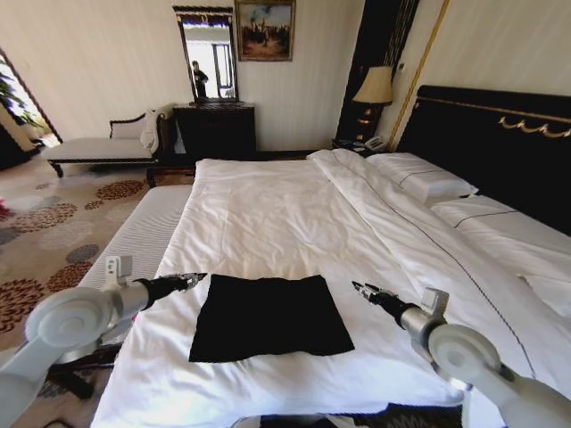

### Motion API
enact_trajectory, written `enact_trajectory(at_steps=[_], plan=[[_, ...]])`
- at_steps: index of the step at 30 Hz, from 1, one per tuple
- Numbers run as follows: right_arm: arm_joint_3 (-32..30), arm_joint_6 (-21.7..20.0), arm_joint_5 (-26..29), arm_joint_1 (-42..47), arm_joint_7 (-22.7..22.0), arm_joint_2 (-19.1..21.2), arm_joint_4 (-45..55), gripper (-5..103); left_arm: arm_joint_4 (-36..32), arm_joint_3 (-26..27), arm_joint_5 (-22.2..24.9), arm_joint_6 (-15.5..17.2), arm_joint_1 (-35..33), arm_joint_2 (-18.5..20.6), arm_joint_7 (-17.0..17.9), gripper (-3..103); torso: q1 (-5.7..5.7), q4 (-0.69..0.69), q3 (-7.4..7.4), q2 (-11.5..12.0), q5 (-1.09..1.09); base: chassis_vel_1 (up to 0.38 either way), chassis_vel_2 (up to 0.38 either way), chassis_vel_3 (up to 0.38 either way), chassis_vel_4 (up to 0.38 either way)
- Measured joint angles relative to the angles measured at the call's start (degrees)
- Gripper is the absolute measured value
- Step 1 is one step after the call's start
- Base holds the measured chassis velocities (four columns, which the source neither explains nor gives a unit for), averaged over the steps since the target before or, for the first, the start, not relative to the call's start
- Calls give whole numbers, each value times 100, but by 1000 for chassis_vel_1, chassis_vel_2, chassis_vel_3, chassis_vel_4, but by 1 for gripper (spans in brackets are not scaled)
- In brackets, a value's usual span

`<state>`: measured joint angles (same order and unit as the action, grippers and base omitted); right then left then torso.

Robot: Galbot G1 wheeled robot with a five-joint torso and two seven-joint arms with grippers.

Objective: Fold the clothes on the bed.

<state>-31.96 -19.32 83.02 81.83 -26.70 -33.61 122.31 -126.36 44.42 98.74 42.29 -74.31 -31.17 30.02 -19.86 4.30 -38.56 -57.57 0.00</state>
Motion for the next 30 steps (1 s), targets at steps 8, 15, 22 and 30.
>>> enact_trajectory(at_steps=[8,15,22,30], plan=[[1668,-424,251,-1929,-81,-705,-1505,90,1341,-1356,196,0,1311,-594,23,76,-2,1,-2,2,0,0,0,0,0],[2201,-1142,1057,-2695,-80,-1282,-2279,100,2269,-1871,350,-5,1620,-1017,-59,99,-2,2,-1,2,-1,0,0,0,0],[2475,-1040,851,-2879,5,-1428,-2471,100,2630,-1919,-111,-10,1450,-1531,-298,100,0,1,0,1,1,0,0,0,0],[2540,-959,748,-2934,14,-1436,-2534,100,3089,-2239,-647,-21,1663,-2265,-534,100,0,2,1,0,3,0,0,0,0]])
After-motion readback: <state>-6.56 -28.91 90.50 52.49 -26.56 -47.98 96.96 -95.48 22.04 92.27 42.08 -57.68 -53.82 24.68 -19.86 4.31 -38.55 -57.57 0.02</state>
